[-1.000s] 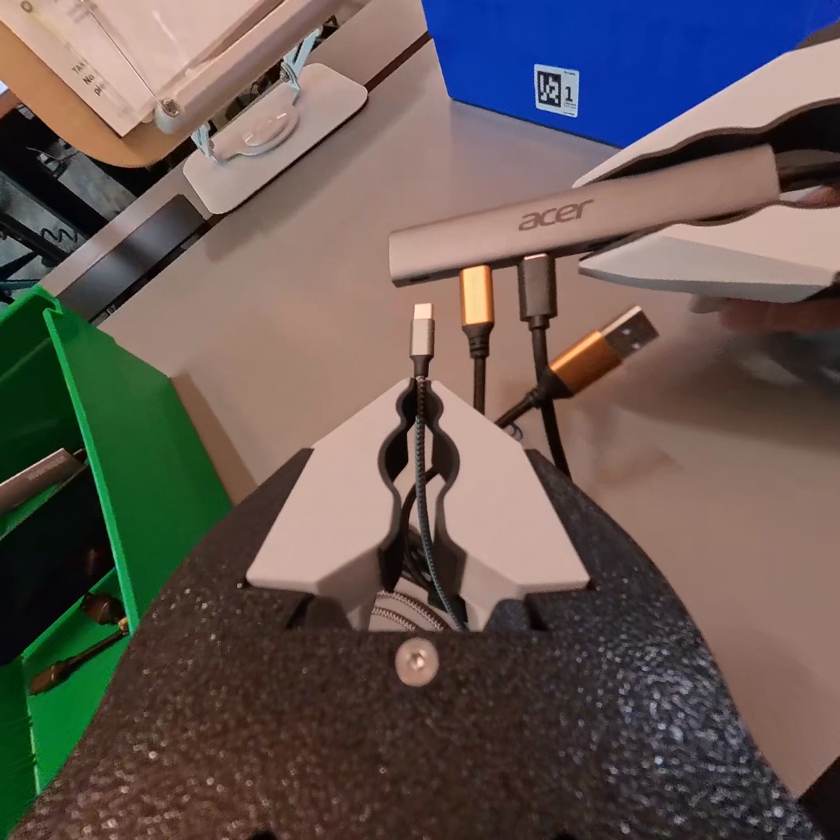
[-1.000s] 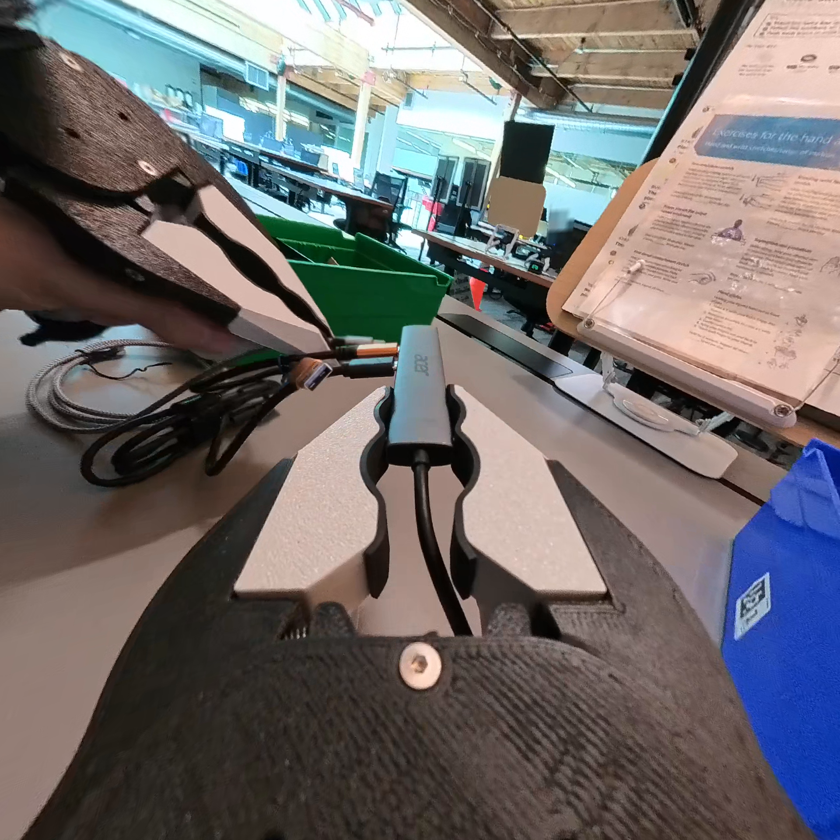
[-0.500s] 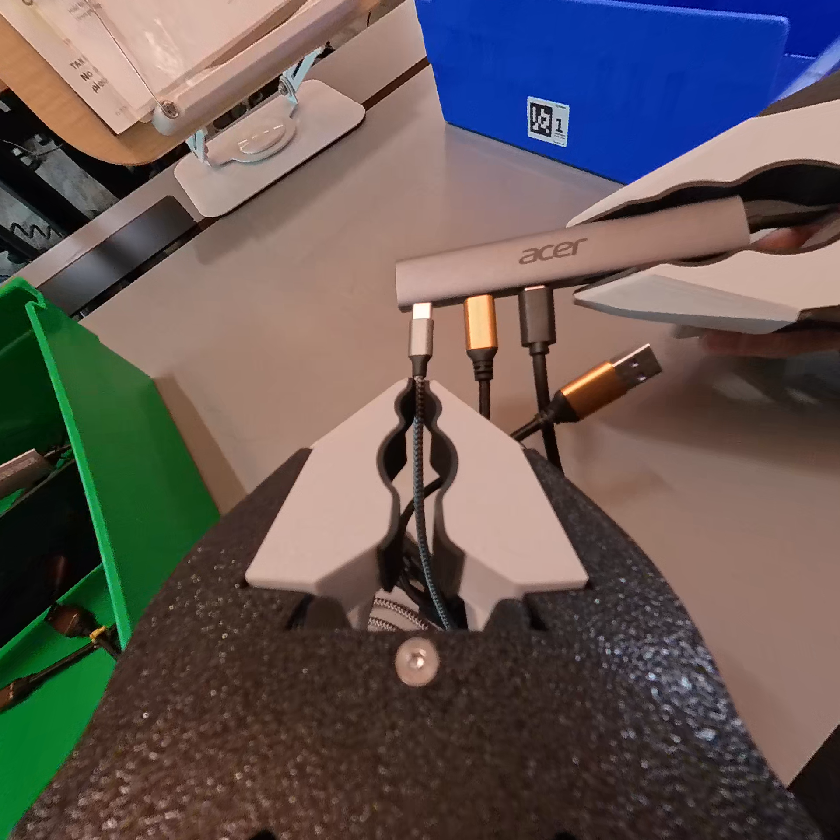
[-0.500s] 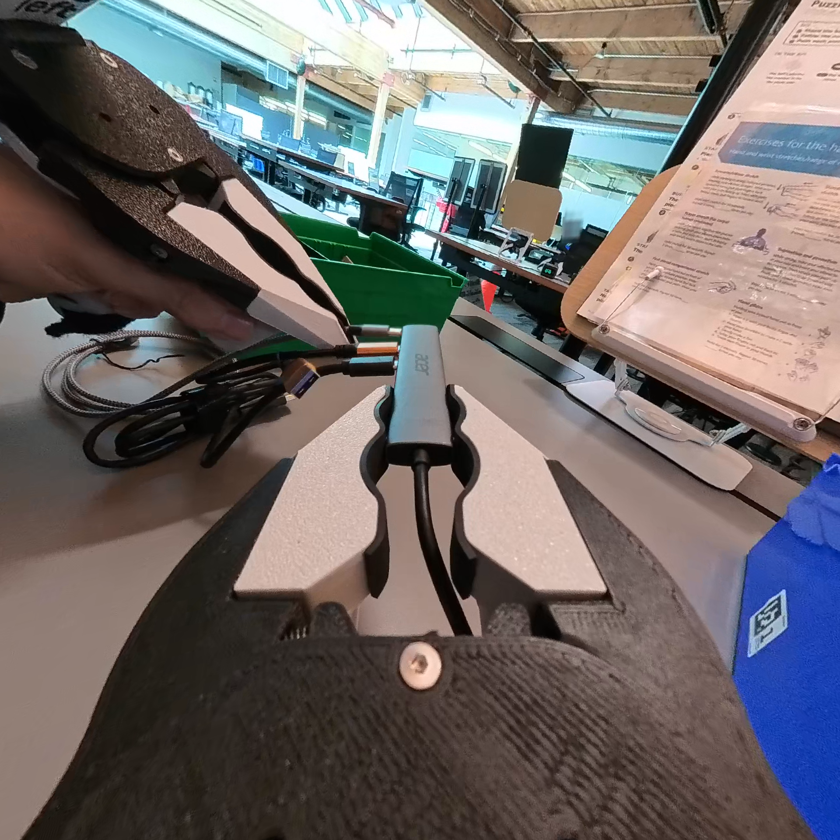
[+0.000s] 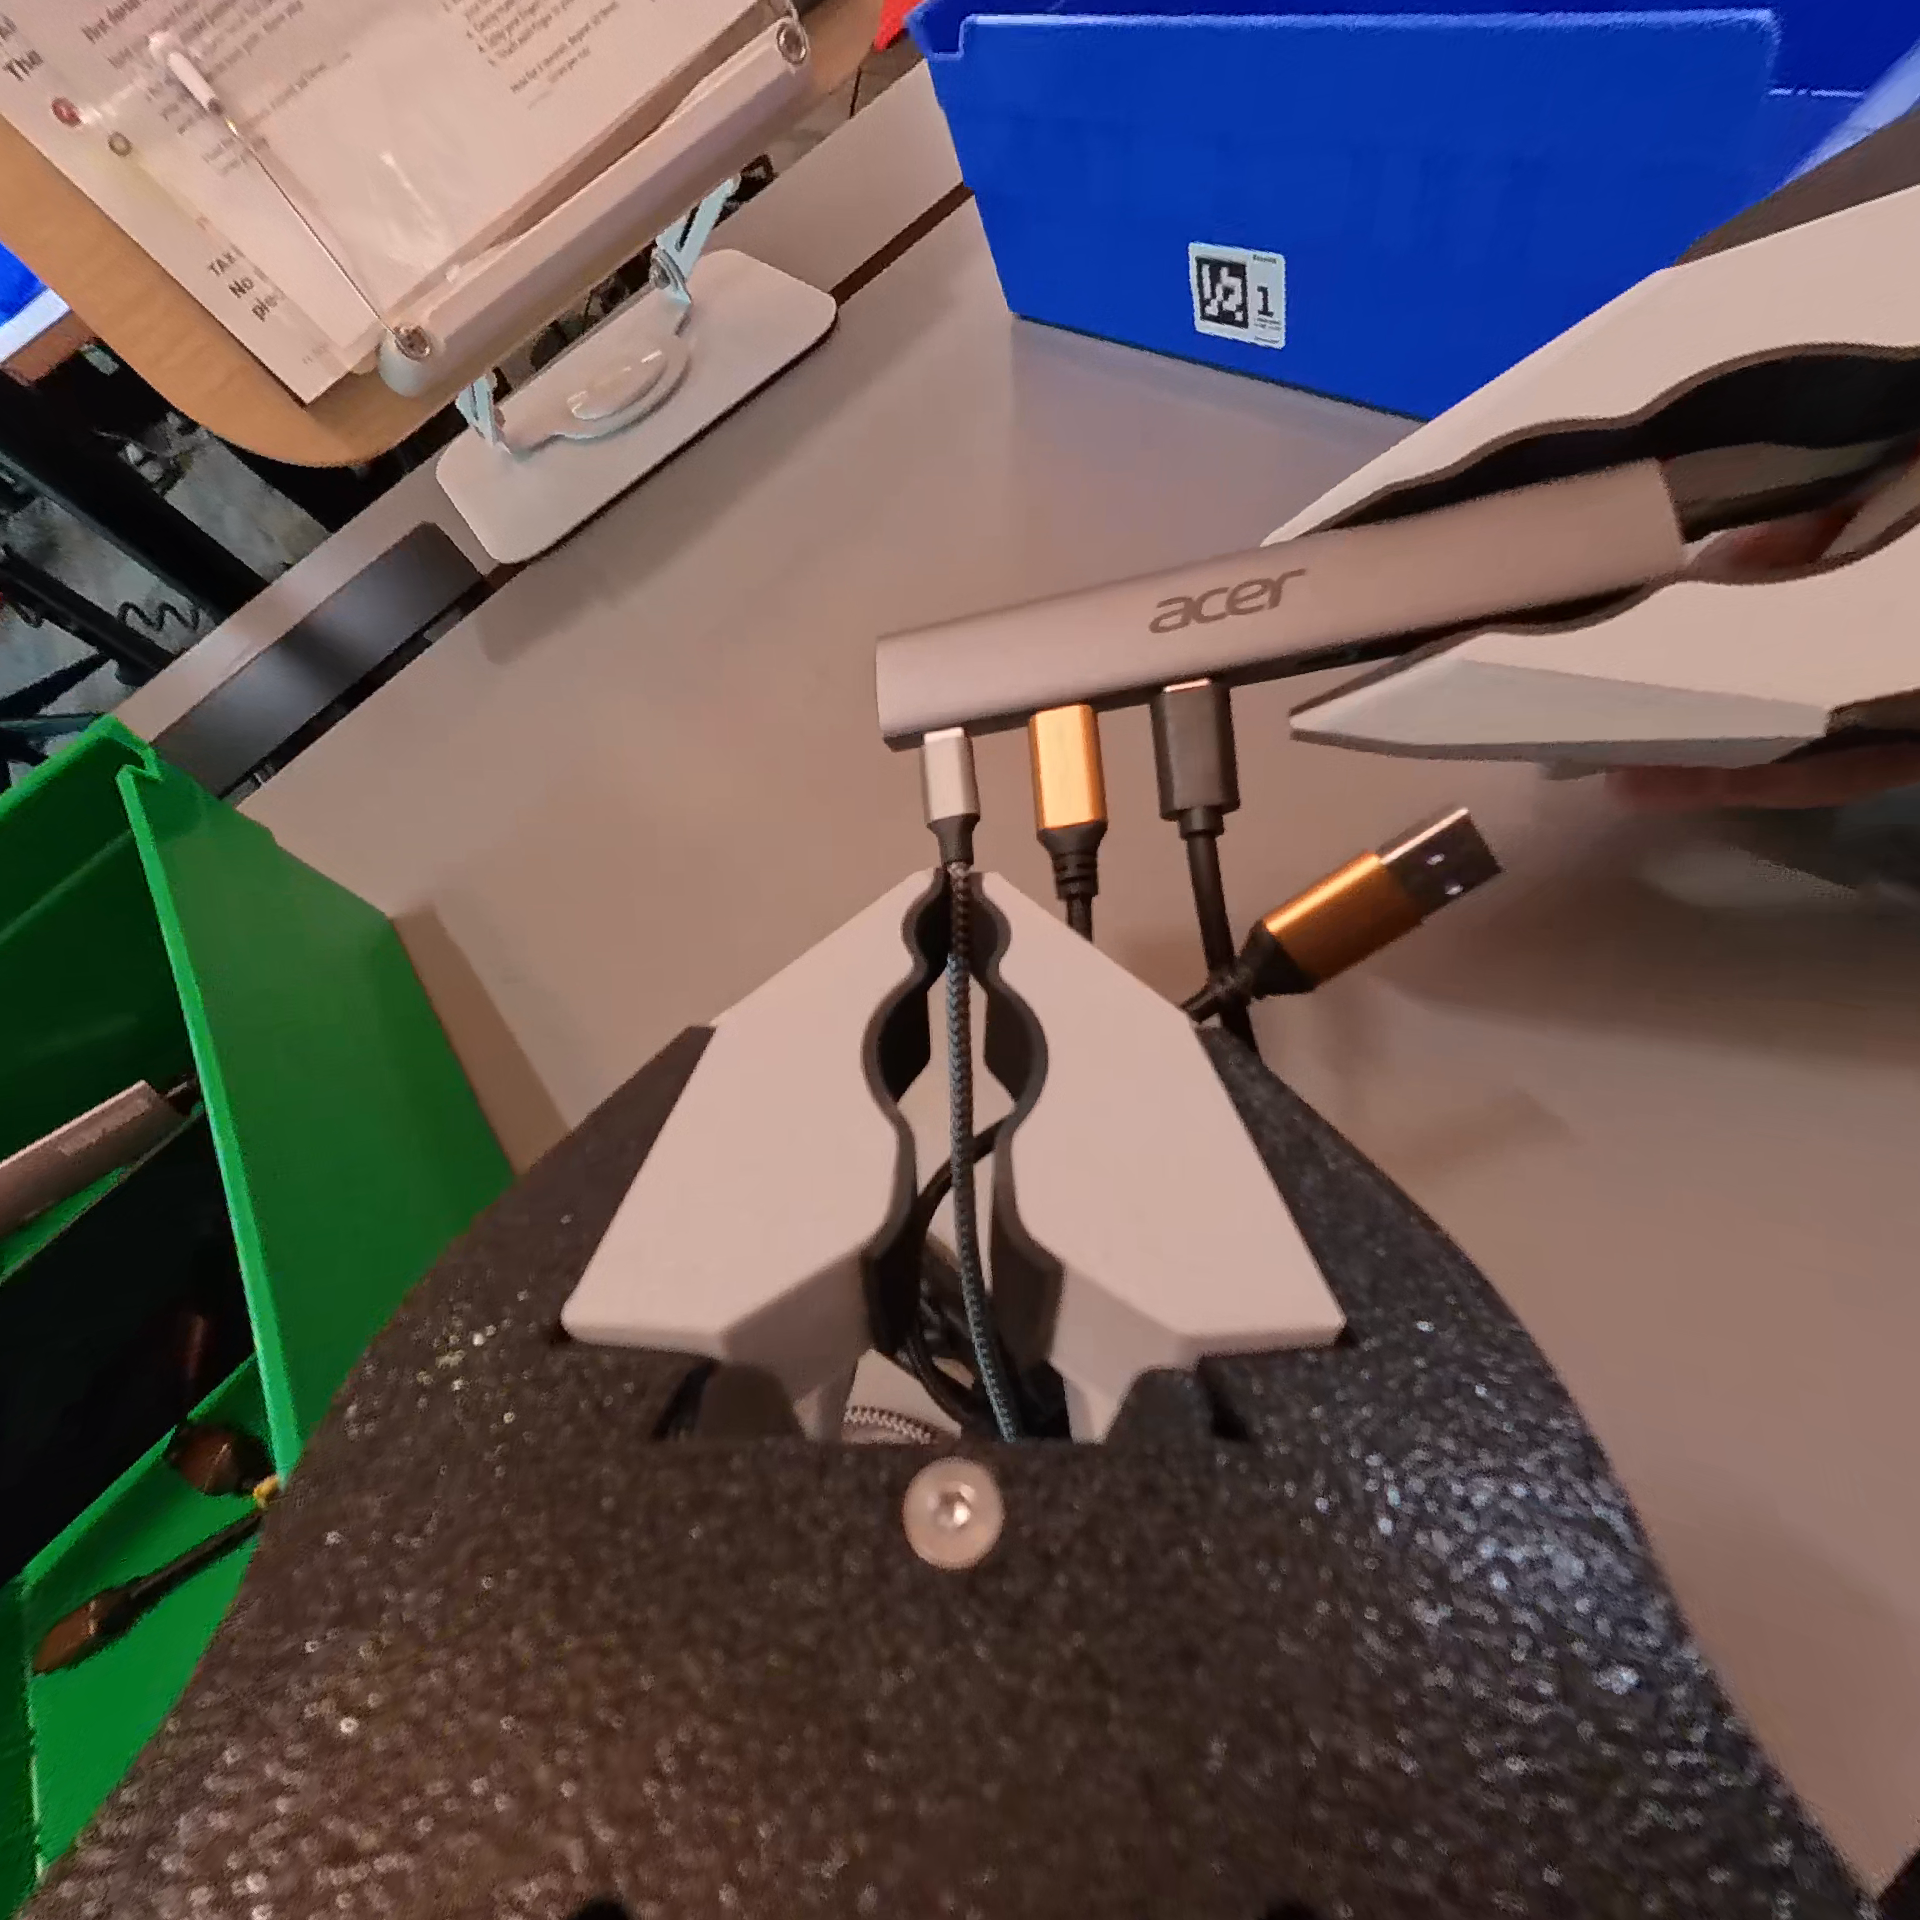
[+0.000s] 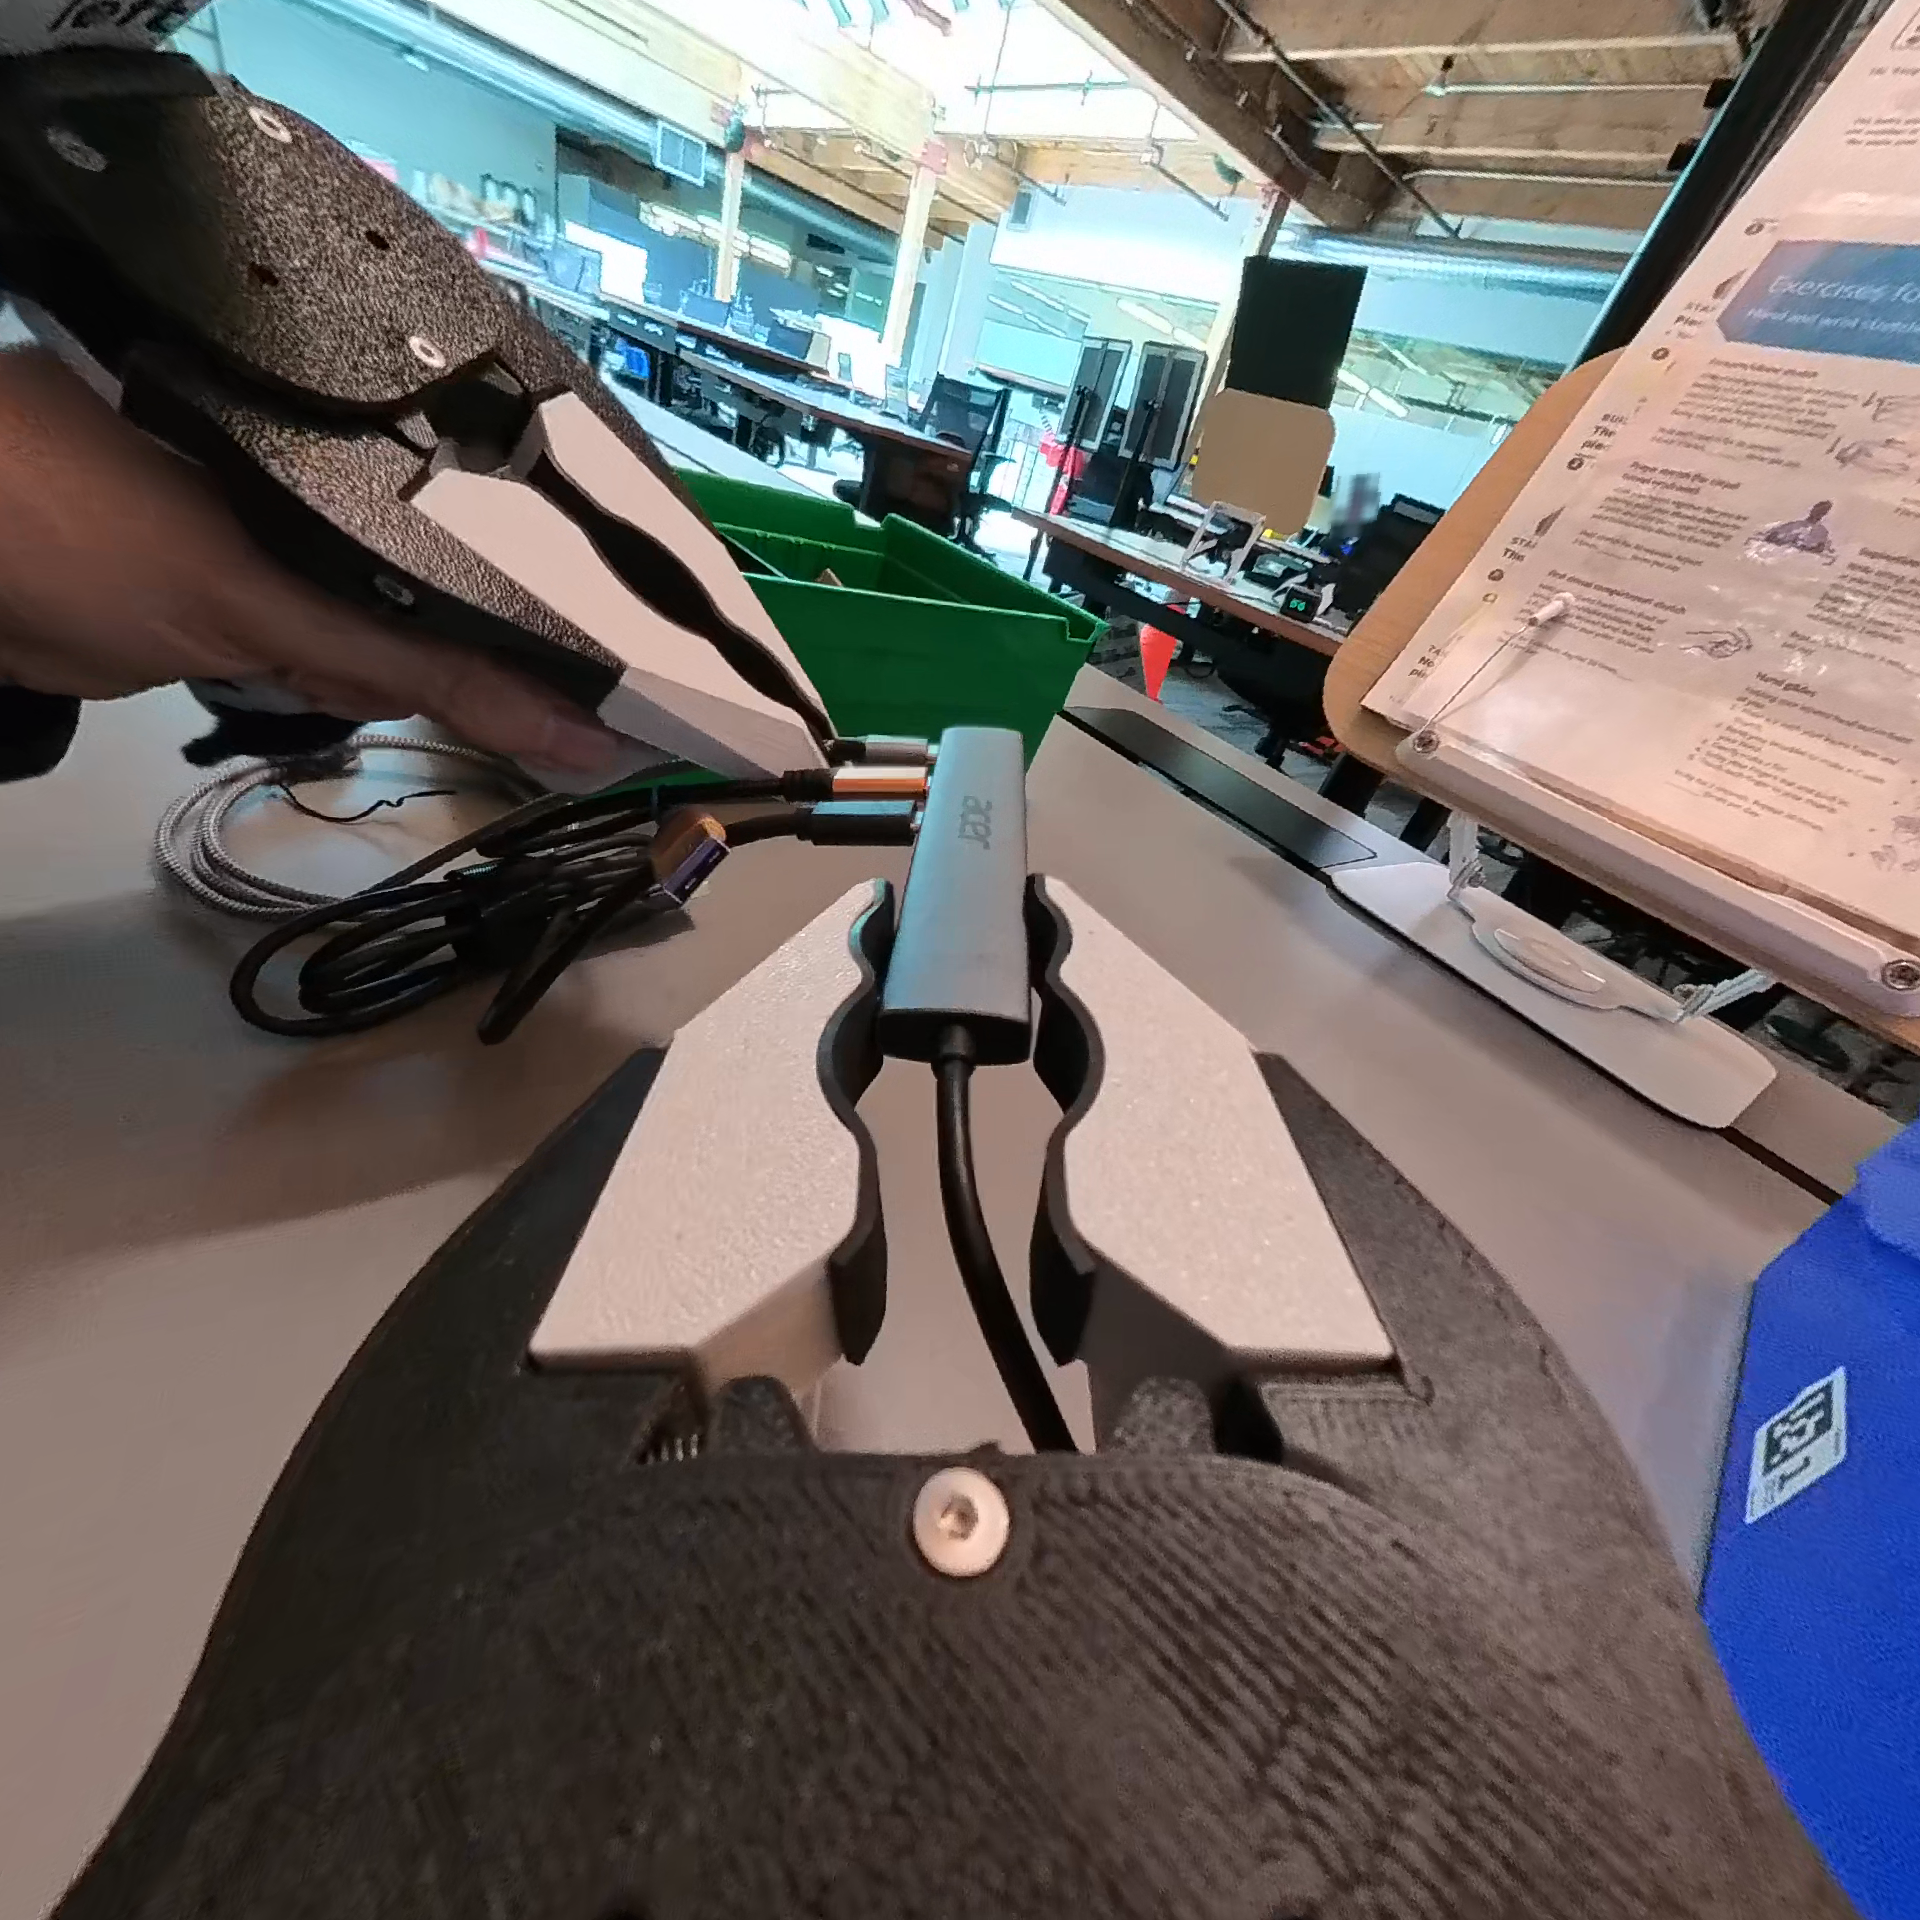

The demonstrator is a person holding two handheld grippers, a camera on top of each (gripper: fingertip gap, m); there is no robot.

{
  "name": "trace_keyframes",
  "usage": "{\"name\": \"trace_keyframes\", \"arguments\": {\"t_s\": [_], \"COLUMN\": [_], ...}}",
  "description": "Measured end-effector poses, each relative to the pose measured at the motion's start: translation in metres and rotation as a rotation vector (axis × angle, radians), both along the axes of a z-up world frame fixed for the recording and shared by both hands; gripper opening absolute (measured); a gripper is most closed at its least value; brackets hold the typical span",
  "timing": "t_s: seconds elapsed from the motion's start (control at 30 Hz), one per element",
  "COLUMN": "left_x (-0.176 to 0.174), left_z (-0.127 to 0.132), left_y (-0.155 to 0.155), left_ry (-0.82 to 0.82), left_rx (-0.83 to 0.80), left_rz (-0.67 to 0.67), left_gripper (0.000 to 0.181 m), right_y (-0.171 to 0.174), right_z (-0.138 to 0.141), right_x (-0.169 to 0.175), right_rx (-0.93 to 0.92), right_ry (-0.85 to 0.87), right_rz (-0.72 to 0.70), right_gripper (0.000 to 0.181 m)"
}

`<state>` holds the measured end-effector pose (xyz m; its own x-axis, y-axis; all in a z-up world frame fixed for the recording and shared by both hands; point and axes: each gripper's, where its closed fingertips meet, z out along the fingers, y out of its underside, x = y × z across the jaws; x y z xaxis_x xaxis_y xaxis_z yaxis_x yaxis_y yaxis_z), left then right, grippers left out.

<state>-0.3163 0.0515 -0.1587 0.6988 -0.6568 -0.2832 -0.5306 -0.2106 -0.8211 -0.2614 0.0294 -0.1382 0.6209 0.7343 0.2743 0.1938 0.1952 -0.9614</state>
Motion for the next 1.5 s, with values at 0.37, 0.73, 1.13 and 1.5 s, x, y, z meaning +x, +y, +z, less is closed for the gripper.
{"name": "trace_keyframes", "arguments": {"t_s": [0.37, 0.73, 1.13, 1.5], "left_x": [0.001, -0.047, -0.121, -0.106], "left_z": [0.004, 0.08, 0.089, 0.068], "left_y": [0.002, -0.015, -0.01, -0.004], "left_ry": [-0.026, -0.242, -0.276, -0.226], "left_rx": [0.044, 0.076, 0.08, 0.033], "left_rz": [-0.057, -0.05, 0.102, 0.063], "left_gripper": [0.0, 0.052, 0.049, 0.049], "right_y": [-0.005, -0.01, 0.002, 0.051], "right_z": [0.004, 0.033, 0.247, 0.391], "right_x": [-0.001, 0.004, 0.078, 0.201], "right_rx": [0.056, 0.256, 0.455, 0.564], "right_ry": [-0.013, 0.006, -0.018, -0.265], "right_rz": [0.015, -0.038, -0.354, -0.784], "right_gripper": [0.026, 0.022, 0.022, 0.022]}}
